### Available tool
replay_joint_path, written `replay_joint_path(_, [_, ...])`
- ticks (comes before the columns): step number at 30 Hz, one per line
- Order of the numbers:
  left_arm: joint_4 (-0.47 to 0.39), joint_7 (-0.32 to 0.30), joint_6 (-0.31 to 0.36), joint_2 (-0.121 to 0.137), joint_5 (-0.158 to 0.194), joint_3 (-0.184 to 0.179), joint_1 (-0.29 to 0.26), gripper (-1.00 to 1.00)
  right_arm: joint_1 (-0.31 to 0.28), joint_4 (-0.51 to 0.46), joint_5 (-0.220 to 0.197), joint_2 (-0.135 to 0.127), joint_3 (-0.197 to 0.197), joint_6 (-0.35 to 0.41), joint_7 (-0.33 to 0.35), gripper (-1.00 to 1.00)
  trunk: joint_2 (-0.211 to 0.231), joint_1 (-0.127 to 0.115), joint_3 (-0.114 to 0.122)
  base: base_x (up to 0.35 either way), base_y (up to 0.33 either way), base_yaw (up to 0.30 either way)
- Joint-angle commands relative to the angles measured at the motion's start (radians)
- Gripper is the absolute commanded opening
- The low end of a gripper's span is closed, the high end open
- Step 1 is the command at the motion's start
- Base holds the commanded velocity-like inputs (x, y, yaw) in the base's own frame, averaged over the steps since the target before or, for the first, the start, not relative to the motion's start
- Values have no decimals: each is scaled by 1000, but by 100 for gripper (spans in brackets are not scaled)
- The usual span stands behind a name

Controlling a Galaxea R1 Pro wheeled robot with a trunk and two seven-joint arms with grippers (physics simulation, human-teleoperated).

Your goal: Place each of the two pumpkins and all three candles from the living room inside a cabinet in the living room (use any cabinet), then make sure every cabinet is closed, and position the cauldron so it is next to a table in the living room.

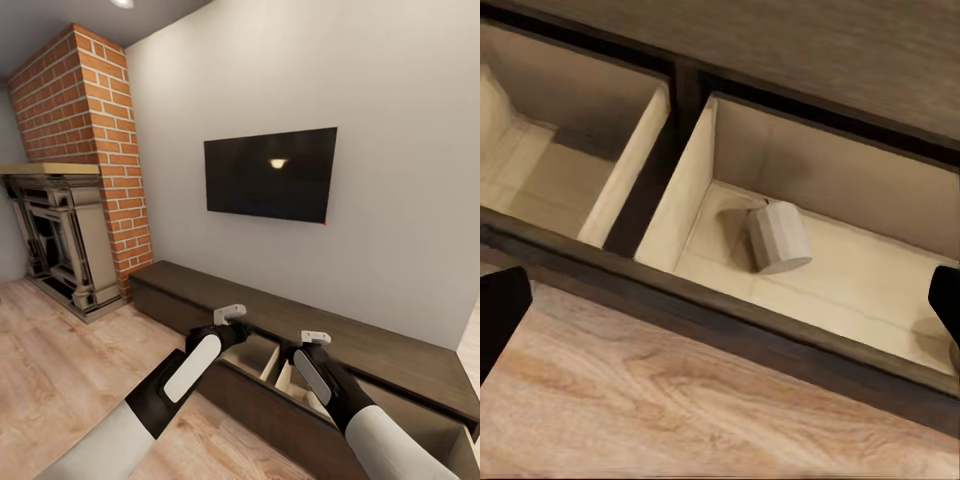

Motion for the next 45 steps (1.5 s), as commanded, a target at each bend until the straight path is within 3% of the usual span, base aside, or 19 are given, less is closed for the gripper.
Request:
replay_joint_path(1, [-1,8,1,0,7,-1,-1,100,-1,-2,-9,-1,3,2,-10,100,-1,0,-1,-185,212,279])
replay_joint_path(10, [0,8,-1,1,6,0,-1,100,-1,-4,-9,0,4,2,-10,100,-1,0,3,-47,69,279])
replay_joint_path(17, [1,8,0,2,6,31,-1,100,-1,-4,-9,-1,4,2,-10,100,-1,0,6,-1,2,279])
replay_joint_path(45, [8,5,2,3,7,63,-1,100,-1,-4,-7,-1,6,2,-13,100,-1,0,7,0,0,286])
